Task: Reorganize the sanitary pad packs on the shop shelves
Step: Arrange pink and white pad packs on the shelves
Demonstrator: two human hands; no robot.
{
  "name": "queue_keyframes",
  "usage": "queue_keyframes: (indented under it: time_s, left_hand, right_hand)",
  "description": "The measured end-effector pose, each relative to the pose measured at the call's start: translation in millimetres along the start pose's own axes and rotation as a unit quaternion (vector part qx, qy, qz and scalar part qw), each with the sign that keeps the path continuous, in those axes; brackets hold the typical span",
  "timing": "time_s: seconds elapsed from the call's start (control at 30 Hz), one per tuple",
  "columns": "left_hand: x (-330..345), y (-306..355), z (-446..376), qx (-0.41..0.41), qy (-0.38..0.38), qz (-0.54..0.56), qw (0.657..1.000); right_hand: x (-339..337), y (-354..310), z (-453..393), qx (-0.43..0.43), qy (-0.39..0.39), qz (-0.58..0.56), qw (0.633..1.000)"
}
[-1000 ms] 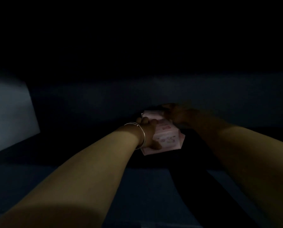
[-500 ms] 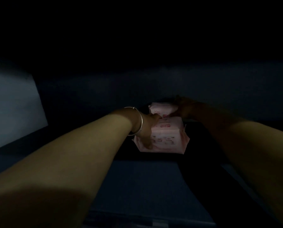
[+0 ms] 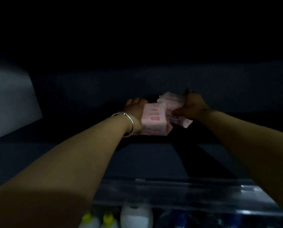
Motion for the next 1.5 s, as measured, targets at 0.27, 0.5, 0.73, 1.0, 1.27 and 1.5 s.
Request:
queue_keyframes:
  time_s: [0.27,0.5,0.73,1.0,1.27,1.5]
  left_hand:
    - [-65.7,69.5,81.5,0.035,0.026,-0.065,0.997]
    - [-72.9,116.7,208.2,0.037,-0.107,0.032,0.993]
    - [-20.4,139.0,311.7,-0.026,-0.252,0.119,0.960]
    - [118.7,141.8,393.6,-0.047,-0.394,0.121,0.910]
    - [281.7,121.9,477.5,-0.067,-0.516,0.118,0.846]
    - [373.0,125.1,513.1,-0.092,-0.559,0.162,0.808]
  right_hand:
    - [-98.6,-14.6,101.7,-0.005,-0.002,0.010,1.000]
    - [-144.8,-31.7,226.7,-0.057,-0.055,-0.052,0.996]
    - [-121.6,-11.3,336.3,-0.033,-0.145,-0.075,0.986]
    - [-17.0,54.5,431.5,0.025,-0.235,-0.037,0.971]
    - [67.8,101.2,498.5,0.091,-0.283,-0.096,0.950]
    - [94.1,113.6,509.0,0.072,-0.287,-0.110,0.949]
Point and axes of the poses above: each hand's wrist, its own z-axis away from the middle knuckle, its own x-axis out of the palm, y = z × x, the point moved 9 cm from there along -z, towards the middle knuckle, and after that the axes turned 2 degrees about y, right-handed, at the moved point
